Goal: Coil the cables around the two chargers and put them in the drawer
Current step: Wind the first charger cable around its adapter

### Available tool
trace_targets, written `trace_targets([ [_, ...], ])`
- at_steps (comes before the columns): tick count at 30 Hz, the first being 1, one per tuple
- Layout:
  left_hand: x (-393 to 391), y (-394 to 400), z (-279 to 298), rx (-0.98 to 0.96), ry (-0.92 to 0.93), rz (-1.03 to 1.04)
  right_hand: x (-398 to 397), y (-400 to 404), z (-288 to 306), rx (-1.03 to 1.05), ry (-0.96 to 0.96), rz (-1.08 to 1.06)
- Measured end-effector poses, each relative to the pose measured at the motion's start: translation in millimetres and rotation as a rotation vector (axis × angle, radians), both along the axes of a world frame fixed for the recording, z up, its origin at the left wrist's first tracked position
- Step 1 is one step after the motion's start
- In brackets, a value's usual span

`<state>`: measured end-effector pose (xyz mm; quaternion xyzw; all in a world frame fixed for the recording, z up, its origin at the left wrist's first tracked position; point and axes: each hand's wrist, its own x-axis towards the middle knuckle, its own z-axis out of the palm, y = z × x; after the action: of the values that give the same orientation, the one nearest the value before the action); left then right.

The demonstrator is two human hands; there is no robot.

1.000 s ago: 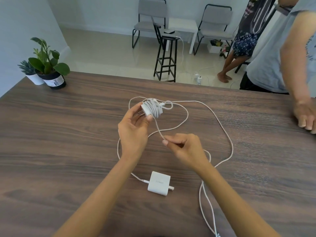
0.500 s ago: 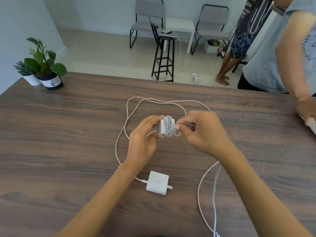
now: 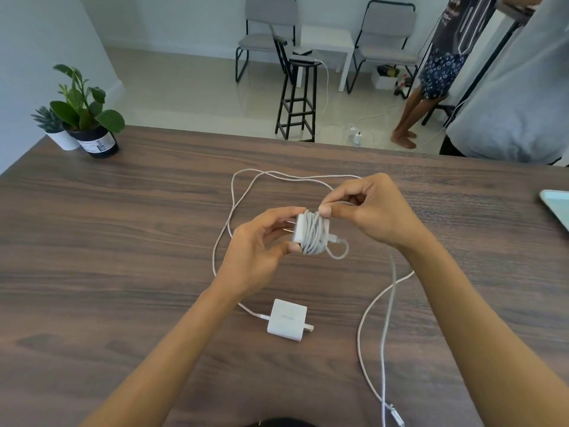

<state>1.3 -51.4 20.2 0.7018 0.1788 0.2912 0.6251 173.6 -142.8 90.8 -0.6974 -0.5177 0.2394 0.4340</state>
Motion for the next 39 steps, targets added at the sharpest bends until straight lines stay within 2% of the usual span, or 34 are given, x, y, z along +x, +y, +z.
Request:
trace_targets([
  [5,0.3,0.6,16.3,-0.029,-0.052,-0.039,4.8,1.7,8.2,0.025,-0.04,0.021],
  [9,13.3,5.8,38.9,0.008,-0.088,-0.025,14.8,11.1,37.6,0.044,-0.098,0.032],
  [13,18.0,10.5,52.9,0.056,-0.113,-0.033,29.7,19.4,49.7,0.037,-0.072,0.016],
  [18,9.5,3.9,49.6,0.036,-0.129,-0.049,42.6,21.1,23.3,0.054,0.002,-0.069],
  [22,8.7,0.7,53.6,-0.008,-0.186,-0.031,45.0,22.0,-2.1,0.085,0.152,-0.142],
  [27,16.1,3.3,52.1,-0.074,-0.239,0.14,21.5,16.5,-36.1,0.064,0.302,-0.173],
  [30,19.7,9.0,47.7,-0.045,-0.224,0.276,6.1,6.9,-54.9,0.032,0.334,-0.18],
  [34,24.0,13.7,31.9,-0.042,-0.19,0.422,-22.6,-6.6,-68.6,-0.011,0.219,-0.175],
  [39,27.2,16.5,8.6,0.016,-0.092,0.504,-43.1,-22.9,-64.6,-0.015,-0.153,-0.141],
])
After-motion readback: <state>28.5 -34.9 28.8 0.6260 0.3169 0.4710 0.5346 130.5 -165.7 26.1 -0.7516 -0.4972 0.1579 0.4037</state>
